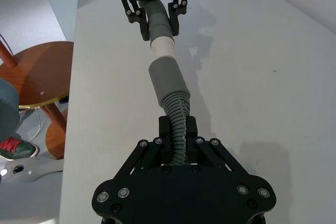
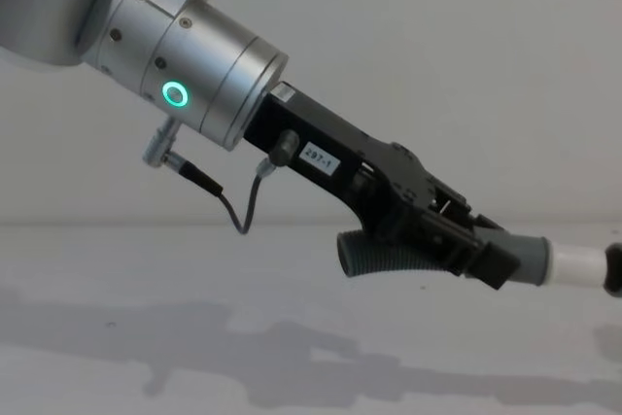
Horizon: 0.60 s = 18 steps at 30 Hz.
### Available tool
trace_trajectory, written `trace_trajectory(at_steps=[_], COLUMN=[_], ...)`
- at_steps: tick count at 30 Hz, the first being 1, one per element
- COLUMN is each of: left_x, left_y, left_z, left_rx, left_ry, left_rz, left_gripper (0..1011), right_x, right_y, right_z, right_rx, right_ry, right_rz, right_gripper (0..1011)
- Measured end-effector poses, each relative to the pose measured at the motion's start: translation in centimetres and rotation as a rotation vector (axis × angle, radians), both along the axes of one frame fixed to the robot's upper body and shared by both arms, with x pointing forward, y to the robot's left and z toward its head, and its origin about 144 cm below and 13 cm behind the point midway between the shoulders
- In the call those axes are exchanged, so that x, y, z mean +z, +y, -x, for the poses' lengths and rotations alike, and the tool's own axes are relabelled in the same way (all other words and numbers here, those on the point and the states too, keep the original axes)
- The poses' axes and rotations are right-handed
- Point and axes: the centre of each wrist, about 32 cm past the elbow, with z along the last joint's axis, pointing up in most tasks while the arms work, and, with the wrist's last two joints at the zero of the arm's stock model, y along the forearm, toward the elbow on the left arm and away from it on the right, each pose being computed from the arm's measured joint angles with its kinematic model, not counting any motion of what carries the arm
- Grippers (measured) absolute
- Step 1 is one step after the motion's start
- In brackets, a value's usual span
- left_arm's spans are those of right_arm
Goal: Use both hands to pick up one end of the pipe from the table, align the ends, and insert them.
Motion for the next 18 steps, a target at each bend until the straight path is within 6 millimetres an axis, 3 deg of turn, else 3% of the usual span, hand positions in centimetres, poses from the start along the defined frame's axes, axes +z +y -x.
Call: trace_trajectory(at_steps=[18], left_x=[-0.03], left_y=[-0.07], left_z=[-0.08], left_rx=[0.005], left_ry=[0.007], left_rz=[-0.003], left_gripper=[367], right_x=[0.00], right_y=[0.00], right_z=[0.00], right_rx=[0.000], right_ry=[0.000], right_rz=[0.000], right_gripper=[158])
